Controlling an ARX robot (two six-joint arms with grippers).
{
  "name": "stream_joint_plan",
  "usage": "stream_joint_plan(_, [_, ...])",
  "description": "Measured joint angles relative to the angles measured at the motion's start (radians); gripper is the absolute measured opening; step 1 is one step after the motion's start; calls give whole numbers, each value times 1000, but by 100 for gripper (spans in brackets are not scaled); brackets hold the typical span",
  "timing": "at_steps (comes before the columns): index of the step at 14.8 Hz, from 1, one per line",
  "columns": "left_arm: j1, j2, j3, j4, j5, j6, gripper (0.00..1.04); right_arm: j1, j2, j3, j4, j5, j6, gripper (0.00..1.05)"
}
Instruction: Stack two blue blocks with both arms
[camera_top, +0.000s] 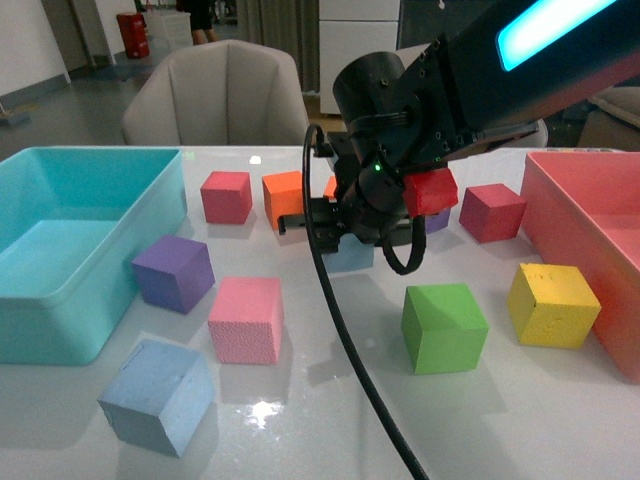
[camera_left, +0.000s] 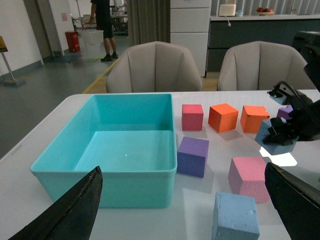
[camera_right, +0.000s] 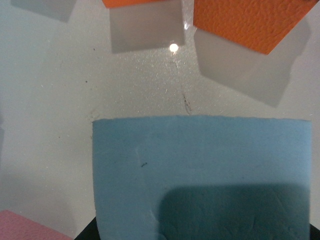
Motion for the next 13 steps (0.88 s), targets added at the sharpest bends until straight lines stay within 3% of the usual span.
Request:
stream_joint_plan(7, [0, 0, 0, 0, 0, 0, 98, -6, 57, 68, -63, -54, -48, 48])
stream_joint_plan(11, [0, 0, 0, 0, 0, 0, 98, -6, 71, 86, -87, -51, -73, 98])
stream_joint_plan(13, [0, 0, 0, 0, 0, 0, 98, -6, 71, 87, -88, -47, -77, 98])
